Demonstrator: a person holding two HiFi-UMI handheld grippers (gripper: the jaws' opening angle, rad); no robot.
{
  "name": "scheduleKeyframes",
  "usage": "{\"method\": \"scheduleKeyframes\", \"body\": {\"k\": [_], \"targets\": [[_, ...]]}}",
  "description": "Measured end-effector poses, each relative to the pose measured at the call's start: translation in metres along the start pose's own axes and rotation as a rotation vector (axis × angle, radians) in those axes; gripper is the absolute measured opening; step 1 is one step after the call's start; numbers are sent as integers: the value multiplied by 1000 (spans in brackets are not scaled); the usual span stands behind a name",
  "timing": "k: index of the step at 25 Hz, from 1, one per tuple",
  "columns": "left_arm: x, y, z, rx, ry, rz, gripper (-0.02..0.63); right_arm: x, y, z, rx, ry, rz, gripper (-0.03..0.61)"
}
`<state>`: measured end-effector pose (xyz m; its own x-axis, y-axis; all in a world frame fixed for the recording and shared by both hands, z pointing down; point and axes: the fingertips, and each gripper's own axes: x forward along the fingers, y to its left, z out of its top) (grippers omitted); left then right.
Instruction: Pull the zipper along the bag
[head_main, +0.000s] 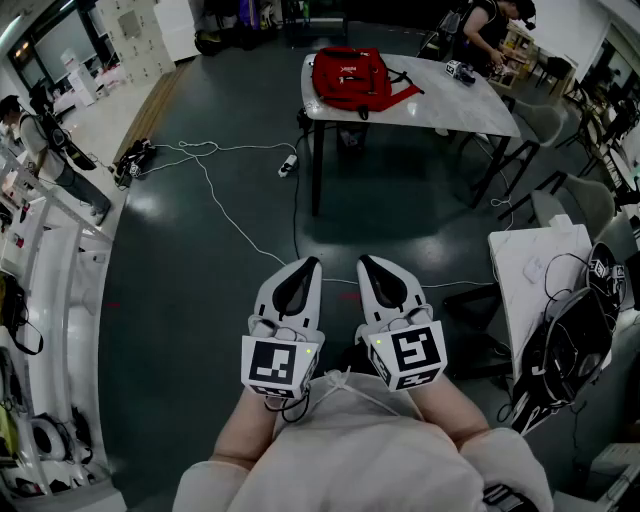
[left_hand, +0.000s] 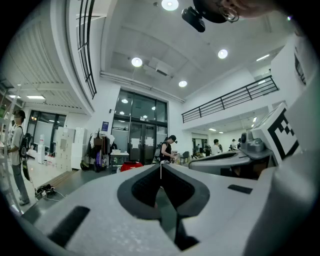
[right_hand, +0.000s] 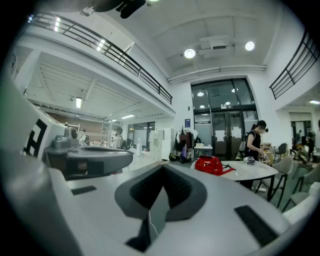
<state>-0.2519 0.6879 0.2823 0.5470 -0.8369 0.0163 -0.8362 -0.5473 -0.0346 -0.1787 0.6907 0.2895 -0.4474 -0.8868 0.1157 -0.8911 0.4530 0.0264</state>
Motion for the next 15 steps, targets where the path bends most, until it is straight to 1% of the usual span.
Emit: {"method": "scheduleKeyframes", "body": {"k": [3, 6, 8, 10, 12, 15], "targets": [[6, 2, 0, -7, -1, -10, 20, 6, -2, 1, -4, 5, 5, 26], [10, 4, 2, -35, -4, -12, 20, 10, -4, -1, -2, 11, 8, 26], [12, 6, 0, -37, -2, -9, 20, 13, -6, -5, 35, 22, 13, 26], [16, 9, -5, -30, 7, -6, 20, 17, -9, -8, 97, 31, 16, 26], [21, 12, -7, -27, 16, -2, 20, 20, -16, -9, 141, 28, 1, 26], [28, 12, -11, -35, 25, -2, 20, 22, -28, -9, 156, 22, -35, 26]]}}
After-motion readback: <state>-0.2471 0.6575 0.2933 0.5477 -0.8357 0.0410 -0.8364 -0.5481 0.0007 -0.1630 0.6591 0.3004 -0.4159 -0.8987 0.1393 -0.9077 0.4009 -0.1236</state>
